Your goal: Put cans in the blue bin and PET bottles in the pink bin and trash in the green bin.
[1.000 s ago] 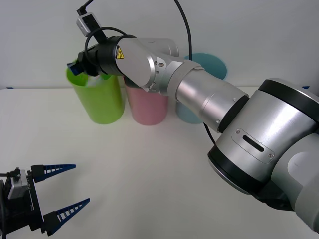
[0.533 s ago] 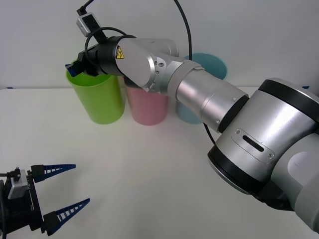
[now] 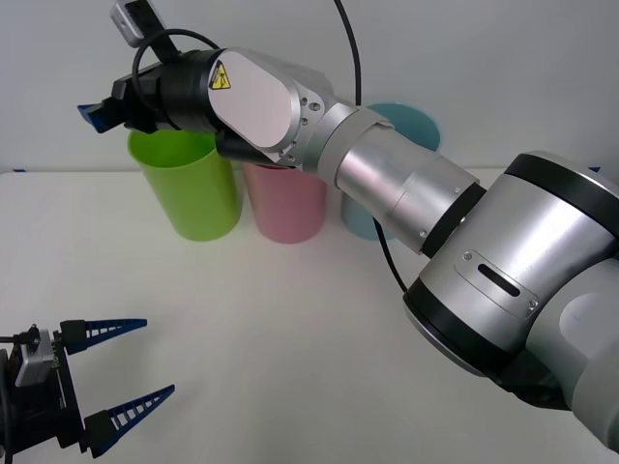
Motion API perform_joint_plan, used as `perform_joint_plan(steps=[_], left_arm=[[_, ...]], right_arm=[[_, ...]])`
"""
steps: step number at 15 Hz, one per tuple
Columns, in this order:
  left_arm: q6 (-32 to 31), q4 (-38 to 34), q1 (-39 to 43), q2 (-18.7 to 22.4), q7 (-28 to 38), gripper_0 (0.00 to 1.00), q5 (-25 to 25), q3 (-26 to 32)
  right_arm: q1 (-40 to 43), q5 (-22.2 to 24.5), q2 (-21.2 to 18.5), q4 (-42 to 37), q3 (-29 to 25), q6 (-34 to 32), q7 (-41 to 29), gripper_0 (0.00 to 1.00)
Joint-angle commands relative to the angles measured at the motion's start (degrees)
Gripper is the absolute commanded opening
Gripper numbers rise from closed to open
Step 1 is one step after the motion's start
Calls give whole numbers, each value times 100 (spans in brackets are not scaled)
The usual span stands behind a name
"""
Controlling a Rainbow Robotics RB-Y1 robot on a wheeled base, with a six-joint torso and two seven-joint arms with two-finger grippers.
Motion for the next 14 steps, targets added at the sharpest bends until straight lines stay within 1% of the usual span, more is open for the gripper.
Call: perform_joint_plan(steps=[1,3,5,6,7,8,9,10,11,12,13,14], left_arm=[[0,1,0,0,0,100,0,0],[0,1,0,0,0,100,0,0],[0,1,0,0,0,100,0,0],[0,1,0,0,0,100,0,0],[0,1,0,0,0,100,0,0],[0,1,0,0,0,100,0,0],[0,1,0,0,0,100,0,0],[0,1,0,0,0,100,0,0],[0,1,0,0,0,100,0,0],[0,1,0,0,0,100,0,0],[0,1,0,0,0,100,0,0],[0,1,0,0,0,100,0,0]], right_arm=[[505,-395,-832,-1407,-11,-457,-6,100],[1111,-712,-1597,-2637,-38,-712,-15,100],[1656,-1046,-2283,-3604,-47,-764,20,100],[1841,-1107,-2485,-3911,-64,-764,20,100],[2140,-1186,-2783,-4360,-126,-764,38,100],[2394,-1186,-2977,-4685,-222,-800,47,100],[2684,-1186,-3091,-4975,-442,-993,91,100],[3115,-1116,-3153,-5344,-846,-1344,179,100],[3458,-940,-3144,-5652,-1198,-1661,240,100],[3818,-747,-3082,-5959,-1567,-1986,275,100],[4310,-545,-2924,-6364,-2051,-2478,354,100],[4671,-386,-2757,-6671,-2402,-2856,425,100]])
